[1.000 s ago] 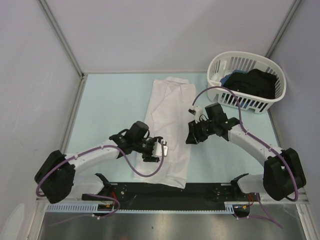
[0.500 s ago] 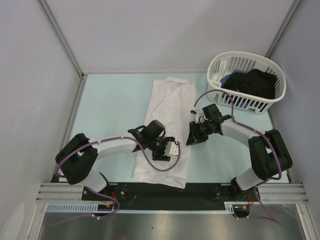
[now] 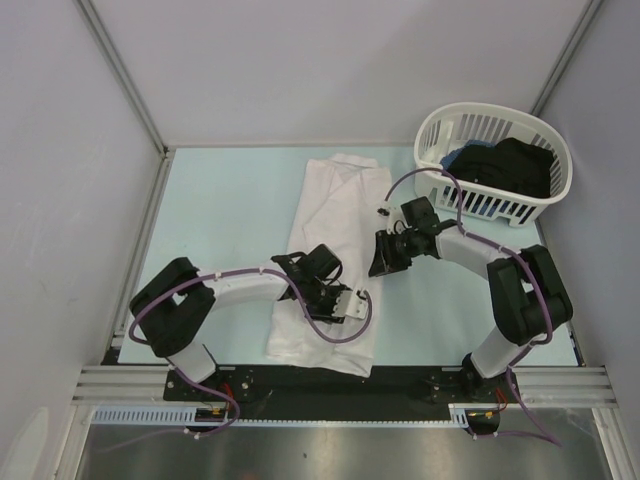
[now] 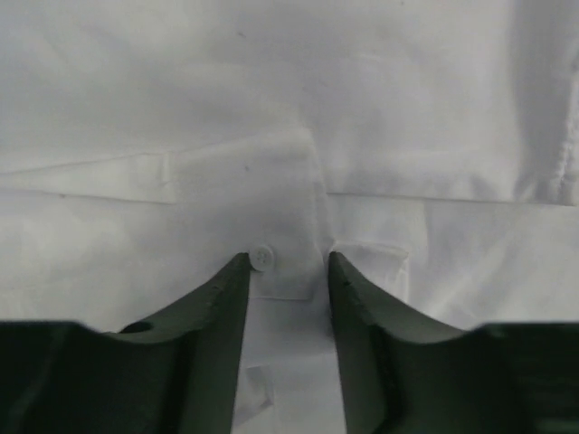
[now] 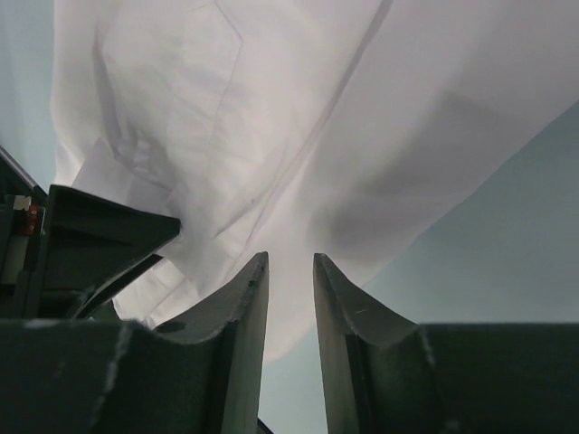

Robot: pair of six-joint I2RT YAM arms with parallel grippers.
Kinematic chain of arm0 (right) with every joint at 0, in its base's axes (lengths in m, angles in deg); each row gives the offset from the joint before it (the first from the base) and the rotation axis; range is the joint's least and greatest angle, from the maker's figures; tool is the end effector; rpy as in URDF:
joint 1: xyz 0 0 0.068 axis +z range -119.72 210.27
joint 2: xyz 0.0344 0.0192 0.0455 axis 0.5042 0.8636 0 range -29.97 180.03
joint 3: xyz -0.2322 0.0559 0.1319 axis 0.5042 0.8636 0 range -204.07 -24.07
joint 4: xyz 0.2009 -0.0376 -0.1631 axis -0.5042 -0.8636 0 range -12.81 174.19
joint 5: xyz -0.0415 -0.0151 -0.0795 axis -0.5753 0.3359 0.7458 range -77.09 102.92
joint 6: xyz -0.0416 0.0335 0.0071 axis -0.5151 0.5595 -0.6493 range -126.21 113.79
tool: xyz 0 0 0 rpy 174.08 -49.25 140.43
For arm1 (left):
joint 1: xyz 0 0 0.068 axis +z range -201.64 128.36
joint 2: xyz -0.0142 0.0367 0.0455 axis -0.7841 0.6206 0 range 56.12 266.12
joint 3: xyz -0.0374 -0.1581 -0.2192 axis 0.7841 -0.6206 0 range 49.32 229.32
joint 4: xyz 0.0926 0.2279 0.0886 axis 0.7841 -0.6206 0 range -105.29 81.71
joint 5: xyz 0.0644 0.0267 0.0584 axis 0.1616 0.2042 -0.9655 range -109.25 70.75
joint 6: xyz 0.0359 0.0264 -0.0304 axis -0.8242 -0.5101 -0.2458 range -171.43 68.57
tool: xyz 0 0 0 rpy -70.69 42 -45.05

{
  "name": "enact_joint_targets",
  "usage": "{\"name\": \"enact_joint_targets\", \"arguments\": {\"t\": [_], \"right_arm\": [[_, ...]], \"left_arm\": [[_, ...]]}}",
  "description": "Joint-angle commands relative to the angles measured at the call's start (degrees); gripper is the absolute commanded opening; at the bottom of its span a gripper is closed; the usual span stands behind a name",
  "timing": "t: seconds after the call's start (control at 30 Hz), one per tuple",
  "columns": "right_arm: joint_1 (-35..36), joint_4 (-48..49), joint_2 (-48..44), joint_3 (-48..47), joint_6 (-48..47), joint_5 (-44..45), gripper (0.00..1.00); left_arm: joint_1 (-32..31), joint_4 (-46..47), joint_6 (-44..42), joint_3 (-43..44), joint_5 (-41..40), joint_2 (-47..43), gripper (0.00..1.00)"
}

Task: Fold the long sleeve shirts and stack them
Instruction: Fold the shirt

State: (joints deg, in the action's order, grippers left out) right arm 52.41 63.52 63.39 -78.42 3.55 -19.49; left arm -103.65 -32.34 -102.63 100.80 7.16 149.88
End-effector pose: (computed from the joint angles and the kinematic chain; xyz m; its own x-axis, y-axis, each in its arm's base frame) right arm 0.2857 0.1368 0.1797 -0.8844 -0.2053 -0.4191 -0.4249 0.7255 0.5414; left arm 0.1730 -0.2473 0.1596 0.2826 0.7722 -0.5690 0.9505 -0.3053 0.0577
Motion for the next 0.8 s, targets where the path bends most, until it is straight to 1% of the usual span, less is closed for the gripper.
{"name": "enact_joint_targets", "arguments": {"t": [0.0, 0.07, 0.13, 0.17, 0.23, 0.33, 0.37, 0.4, 0.5, 0.6, 0.77], "right_arm": [[-0.7, 0.2, 3.0, -3.8, -1.4, 1.5, 0.32], [-0.8, -0.4, 4.5, -4.8, -1.5, 1.6, 0.32], [-0.7, -1.1, 5.4, -5.3, -1.8, 1.6, 0.32], [-0.6, -1.1, 5.6, -5.5, -1.8, 1.8, 0.32], [-0.7, -1.4, 5.8, -5.9, -2.0, 2.3, 0.32], [-0.7, -1.3, 6.1, -5.9, -2.1, 3.5, 0.32], [-0.7, -1.1, 6.6, -5.8, -1.9, 3.9, 0.32], [-0.7, -0.7, 6.7, -5.8, -1.8, 3.8, 0.31], [-0.5, 0.4, 8.1, -5.9, -0.9, 3.6, 0.31], [0.2, 1.6, 9.5, -6.0, -0.3, 3.6, 0.31], [2.1, 3.3, 11.7, -6.4, 1.0, 3.1, 0.31]], "left_arm": [[-0.2, 0.0, 0.4, 0.1, -0.5, -2.1, 0.39], [-0.2, 0.8, 1.2, -0.9, 0.3, -3.7, 0.33], [0.1, 1.6, 1.9, -1.3, 1.2, -4.8, 0.29], [0.3, 1.8, 2.6, -1.4, 1.5, -5.9, 0.24], [1.4, 2.4, 3.6, -1.3, 2.8, -6.7, 0.2], [3.5, 2.9, 5.6, -0.7, 4.2, -8.8, 0.1], [4.0, 3.1, 7.2, -0.6, 4.9, -9.5, 0.04], [4.7, 3.4, 8.0, -0.5, 5.4, -10.9, 0.01], [9.0, 4.8, 11.9, -0.6, 7.6, -13.9, 0.0], [11.9, 5.5, 15.0, -0.9, 10.2, -16.4, 0.0], [14.0, 6.3, 17.9, -2.2, 11.2, -18.9, 0.0]]}}
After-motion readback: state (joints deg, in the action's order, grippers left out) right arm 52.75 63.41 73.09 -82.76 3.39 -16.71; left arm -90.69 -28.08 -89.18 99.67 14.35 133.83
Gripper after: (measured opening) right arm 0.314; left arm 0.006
